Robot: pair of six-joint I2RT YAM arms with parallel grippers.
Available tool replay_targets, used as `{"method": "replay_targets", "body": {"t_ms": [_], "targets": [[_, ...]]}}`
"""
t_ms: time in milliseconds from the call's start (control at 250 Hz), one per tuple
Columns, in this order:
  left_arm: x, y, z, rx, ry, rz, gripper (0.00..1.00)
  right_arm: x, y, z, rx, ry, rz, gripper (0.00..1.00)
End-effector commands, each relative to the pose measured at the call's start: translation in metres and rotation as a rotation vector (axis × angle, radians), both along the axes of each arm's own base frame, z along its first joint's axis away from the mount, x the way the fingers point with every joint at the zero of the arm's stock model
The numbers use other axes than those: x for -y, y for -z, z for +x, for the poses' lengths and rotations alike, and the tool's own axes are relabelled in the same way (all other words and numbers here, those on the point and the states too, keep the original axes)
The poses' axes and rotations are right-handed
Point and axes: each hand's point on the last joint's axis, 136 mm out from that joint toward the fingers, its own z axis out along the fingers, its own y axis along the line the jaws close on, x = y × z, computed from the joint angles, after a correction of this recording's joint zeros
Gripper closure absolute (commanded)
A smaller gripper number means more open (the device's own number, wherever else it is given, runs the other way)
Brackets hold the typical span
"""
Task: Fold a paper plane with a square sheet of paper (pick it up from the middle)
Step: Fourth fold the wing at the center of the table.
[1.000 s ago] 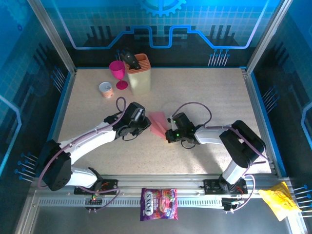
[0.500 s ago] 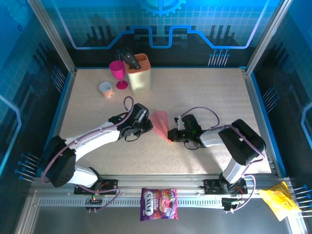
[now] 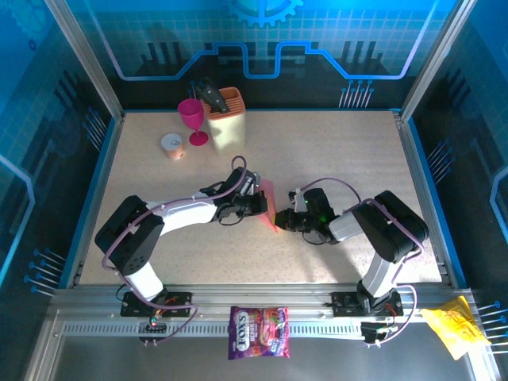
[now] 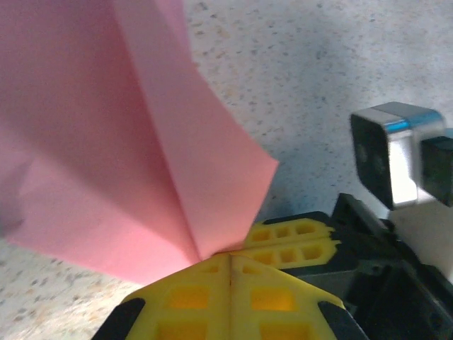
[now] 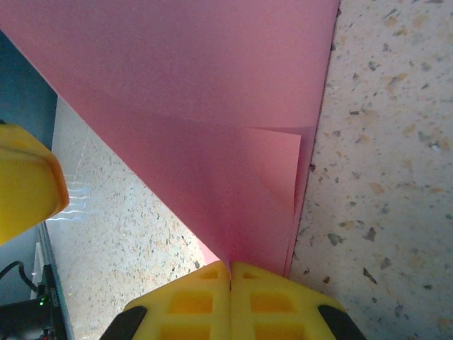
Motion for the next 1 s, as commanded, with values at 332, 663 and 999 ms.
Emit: {"method": "replay_targets", "body": {"t_ms": [332,663,999], "targets": [[0.022,0.006,0.011,0.056,0.076,-0.053,1.0,0.036,0.074,-0.051,-0.307,0.042,-0.159,1.0],[0.02,0.017,0.022,0.051,0.063,-0.045,1.0,0.037,0.078,-0.053,-0.319,0.04,-0.168,1.0],[0.02,0.026,0.032,0.05,0.061,-0.047,1.0,0.039,0.08,-0.055,-0.328,0.038,-0.177,1.0]]}}
